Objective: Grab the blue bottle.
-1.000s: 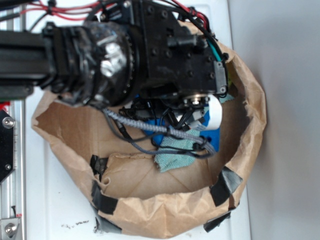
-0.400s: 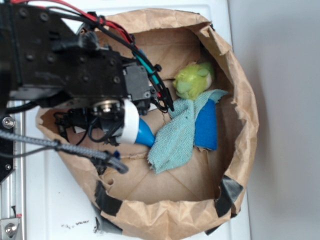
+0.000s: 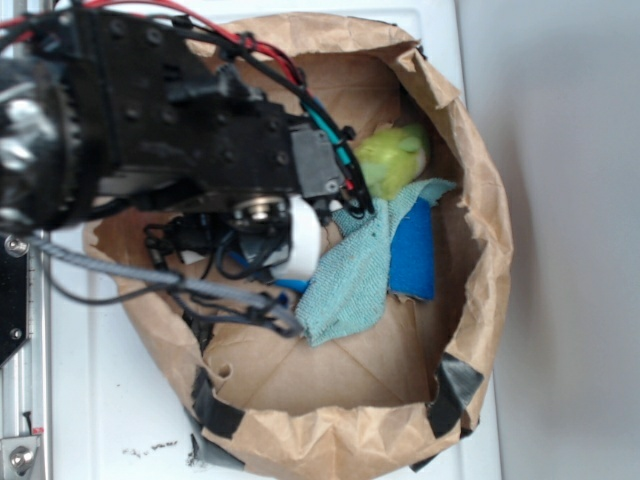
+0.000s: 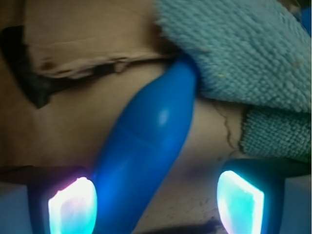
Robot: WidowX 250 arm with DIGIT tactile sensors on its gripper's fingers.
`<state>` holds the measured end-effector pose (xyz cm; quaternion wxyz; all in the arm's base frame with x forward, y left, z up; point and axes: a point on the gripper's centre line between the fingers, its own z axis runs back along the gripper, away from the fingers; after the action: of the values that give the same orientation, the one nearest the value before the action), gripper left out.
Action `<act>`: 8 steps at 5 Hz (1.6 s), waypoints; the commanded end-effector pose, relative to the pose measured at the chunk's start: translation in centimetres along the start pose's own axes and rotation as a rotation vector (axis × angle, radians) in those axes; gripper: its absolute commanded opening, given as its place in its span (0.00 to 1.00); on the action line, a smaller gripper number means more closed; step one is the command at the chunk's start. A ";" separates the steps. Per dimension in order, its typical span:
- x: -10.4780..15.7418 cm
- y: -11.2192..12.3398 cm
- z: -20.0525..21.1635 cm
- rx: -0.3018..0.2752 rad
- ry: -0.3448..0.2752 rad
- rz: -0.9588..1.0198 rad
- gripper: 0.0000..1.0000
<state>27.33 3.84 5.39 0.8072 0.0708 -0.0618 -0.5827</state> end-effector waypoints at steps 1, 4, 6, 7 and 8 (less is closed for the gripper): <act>1.0 0.6 -0.3 0.039 0.028 -0.005 1.00; 1.4 0.3 -0.2 -0.055 0.129 0.096 1.00; 1.4 0.2 -1.6 0.010 0.148 0.109 0.00; 0.2 -1.6 -1.3 0.058 0.153 0.110 0.00; -0.2 -2.0 -1.1 0.076 0.153 0.126 0.00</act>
<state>25.10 3.68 3.20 0.8431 0.1295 -0.0119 -0.5218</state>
